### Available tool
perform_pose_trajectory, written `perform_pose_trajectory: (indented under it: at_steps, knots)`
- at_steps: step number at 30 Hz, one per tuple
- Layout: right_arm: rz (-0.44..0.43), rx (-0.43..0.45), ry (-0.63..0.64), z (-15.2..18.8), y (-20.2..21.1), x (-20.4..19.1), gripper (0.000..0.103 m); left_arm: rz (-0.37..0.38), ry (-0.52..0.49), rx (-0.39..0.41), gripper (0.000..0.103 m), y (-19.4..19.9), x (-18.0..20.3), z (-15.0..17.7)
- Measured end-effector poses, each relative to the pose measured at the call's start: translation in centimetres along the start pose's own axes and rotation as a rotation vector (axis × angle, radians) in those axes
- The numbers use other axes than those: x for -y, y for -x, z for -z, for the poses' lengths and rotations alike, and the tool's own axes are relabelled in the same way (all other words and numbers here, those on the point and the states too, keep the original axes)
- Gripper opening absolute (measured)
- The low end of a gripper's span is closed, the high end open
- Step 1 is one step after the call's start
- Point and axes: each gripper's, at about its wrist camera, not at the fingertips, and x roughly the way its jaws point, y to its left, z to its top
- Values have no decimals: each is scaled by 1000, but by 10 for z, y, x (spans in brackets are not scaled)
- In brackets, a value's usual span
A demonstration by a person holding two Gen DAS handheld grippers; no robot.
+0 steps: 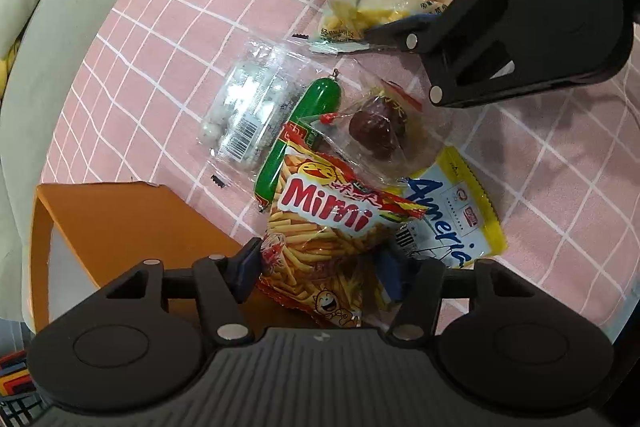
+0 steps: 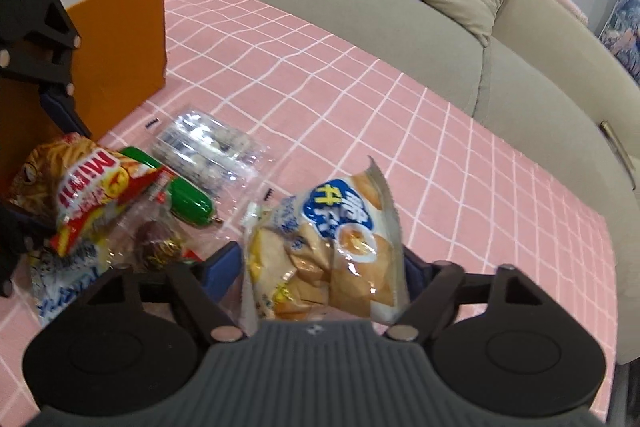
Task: Organize snacks
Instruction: 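Grasp the red Mimi fries bag with the left tool while the right grasps the blue-label bread pack, then carry both bags up and over the orange box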
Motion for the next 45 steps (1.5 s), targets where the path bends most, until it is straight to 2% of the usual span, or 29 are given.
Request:
perform_pose_trajectory:
  at_steps: [2,4,10,14,23,30,38,45]
  knots:
    - [-2,3,2,1,0,1,69,2,10,9,63,1,-1,1]
    - [2,4,14,2,0,1,59,8,32,17,60,4,0,3]
    - [-4,2,18,1,8,0,50,50,117,53,48,20,0,11]
    - [-27,-10,7,1,16,-1,48,80,200,97,44,35,-3,17]
    - [-53,-34,-53,-2,44,-1,47,116,405,212,43,71,-17,34]
    - [-88,2,-131,-6,78,-8,48,137,579,337,43,108,-23,68]
    - [-136,58,-183,-19,118,-29,48,161,802,473,43,138,-36,126]
    - [-202,157,-196,-50,152,-55,48,115,957,514,43,146,-58,173]
